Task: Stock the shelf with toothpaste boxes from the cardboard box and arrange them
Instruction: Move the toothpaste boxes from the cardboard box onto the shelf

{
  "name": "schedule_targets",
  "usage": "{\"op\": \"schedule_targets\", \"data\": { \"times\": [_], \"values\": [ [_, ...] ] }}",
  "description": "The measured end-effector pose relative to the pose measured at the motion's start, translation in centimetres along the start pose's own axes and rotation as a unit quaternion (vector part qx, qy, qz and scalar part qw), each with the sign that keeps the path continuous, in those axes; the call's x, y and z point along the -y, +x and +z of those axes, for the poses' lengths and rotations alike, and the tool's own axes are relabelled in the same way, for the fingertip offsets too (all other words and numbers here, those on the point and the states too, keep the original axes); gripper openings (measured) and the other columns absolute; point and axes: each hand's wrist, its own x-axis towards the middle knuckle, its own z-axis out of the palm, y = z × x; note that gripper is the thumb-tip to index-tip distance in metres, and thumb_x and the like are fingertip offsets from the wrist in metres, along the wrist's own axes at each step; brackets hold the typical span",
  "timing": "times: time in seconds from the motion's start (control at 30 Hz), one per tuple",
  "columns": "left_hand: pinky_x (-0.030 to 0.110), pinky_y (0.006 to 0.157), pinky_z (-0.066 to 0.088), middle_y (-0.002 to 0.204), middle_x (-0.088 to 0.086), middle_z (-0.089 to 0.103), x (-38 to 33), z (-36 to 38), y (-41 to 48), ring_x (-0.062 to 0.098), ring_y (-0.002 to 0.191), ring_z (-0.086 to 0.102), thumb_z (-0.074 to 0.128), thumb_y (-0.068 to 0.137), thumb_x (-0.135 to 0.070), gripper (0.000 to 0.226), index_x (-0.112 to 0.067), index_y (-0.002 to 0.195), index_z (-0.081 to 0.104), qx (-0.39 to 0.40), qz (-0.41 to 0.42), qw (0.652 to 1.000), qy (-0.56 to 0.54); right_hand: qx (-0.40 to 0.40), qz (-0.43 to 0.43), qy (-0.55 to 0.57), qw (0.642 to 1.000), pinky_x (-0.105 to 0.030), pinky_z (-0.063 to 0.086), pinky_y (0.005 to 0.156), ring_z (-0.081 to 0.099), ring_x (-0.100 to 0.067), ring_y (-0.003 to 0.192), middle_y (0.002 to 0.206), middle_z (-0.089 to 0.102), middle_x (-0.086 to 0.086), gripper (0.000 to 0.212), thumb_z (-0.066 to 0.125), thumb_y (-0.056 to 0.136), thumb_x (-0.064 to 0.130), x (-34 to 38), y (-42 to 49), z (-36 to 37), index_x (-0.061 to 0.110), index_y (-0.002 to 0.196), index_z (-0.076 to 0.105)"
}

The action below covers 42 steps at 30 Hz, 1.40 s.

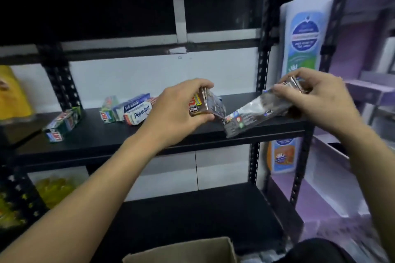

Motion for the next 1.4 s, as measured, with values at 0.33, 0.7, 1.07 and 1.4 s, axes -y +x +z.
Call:
{"op": "schedule_targets", "data": {
  "times": [0.33,0.7,1.07,1.4],
  "values": [
    [0.031,0.108,0.04,0.137,-0.01,0.055,3.2,12.0,0.3,0.011,0.129,0.049,0.071,0.069,-0.004,0.066,-0.024,0.131,0.057,0.015,-0.017,0.999,-0.027,-0.135,-0.011,-0.347,0.928,-0.036,0.043,0.054,0.064,-0.039,0.075,0.085,0.071,-0.01,0.037,0.061,0.085,0.052,-8.8,0.0,8.0,0.021,0.105,0.062],
    [0.027,0.12,0.023,0.153,-0.014,0.041,5.3,16.8,5.6,0.001,0.145,0.026,0.053,0.096,-0.028,0.048,-0.028,0.144,0.05,0.129,-0.018,0.987,-0.095,0.045,0.0,-0.492,0.87,-0.057,0.017,0.098,0.035,-0.031,0.137,0.118,0.067,0.007,0.047,0.031,0.097,0.053,-13.3,5.2,11.8,0.026,0.125,0.057],
    [0.028,0.119,0.023,0.154,-0.01,0.042,7.2,20.3,9.8,0.007,0.146,0.025,0.049,0.097,-0.025,0.046,-0.025,0.143,0.05,0.157,-0.024,0.985,-0.074,0.188,0.153,-0.499,0.832,-0.064,0.009,0.107,0.024,-0.029,0.141,0.129,0.057,-0.009,0.048,0.027,0.099,0.051,-15.8,13.5,15.2,0.024,0.131,0.05],
    [0.027,0.119,0.021,0.156,-0.005,0.039,7.1,20.8,9.4,0.01,0.148,0.022,0.049,0.098,-0.023,0.047,-0.021,0.145,0.047,0.137,-0.028,0.988,-0.072,0.166,0.137,-0.485,0.848,-0.063,0.014,0.107,0.045,-0.034,0.126,0.12,0.061,-0.009,0.048,0.026,0.1,0.049,-16.3,13.6,15.2,0.021,0.134,0.047]
  ]
}}
